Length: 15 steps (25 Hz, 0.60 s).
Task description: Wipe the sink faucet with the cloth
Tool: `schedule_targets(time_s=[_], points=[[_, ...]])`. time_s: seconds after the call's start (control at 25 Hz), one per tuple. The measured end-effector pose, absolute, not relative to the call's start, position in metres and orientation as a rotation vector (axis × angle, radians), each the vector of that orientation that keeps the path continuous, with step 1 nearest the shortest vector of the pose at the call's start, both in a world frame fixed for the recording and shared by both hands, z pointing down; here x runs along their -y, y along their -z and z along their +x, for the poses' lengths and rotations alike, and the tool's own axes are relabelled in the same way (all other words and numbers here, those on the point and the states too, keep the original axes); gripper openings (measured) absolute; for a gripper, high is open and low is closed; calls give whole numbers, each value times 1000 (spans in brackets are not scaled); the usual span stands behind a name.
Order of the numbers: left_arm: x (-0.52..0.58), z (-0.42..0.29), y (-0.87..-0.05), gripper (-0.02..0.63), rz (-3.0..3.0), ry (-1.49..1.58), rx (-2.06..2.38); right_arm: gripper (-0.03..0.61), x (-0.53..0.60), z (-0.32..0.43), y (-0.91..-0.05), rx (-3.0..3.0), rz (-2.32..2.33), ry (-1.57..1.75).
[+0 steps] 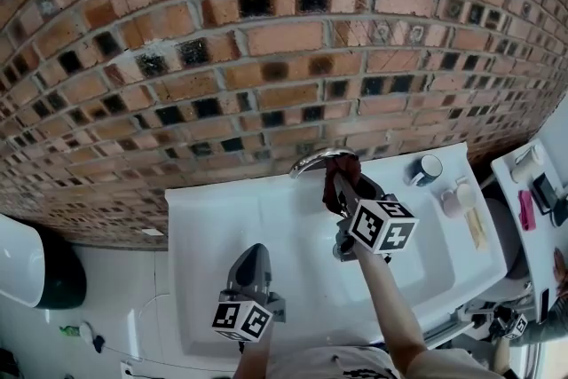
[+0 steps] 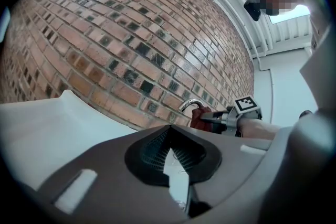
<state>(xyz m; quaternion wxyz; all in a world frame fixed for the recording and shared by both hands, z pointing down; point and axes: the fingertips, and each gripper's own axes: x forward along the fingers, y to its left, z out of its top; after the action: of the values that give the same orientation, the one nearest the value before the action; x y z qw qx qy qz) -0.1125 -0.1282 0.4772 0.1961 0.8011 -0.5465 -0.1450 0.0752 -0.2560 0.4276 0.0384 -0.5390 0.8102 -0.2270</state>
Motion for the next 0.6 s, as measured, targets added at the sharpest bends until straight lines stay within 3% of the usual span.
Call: schedule_targets(time_s=[0.2,0.6], points=[[128,-113,-477,6,2240,420,1530,48,242,10,-405,-2732,-1608,385],[128,-115,-477,6,2236,424,1533,48,216,-30,-434,-3007,-1514,262]])
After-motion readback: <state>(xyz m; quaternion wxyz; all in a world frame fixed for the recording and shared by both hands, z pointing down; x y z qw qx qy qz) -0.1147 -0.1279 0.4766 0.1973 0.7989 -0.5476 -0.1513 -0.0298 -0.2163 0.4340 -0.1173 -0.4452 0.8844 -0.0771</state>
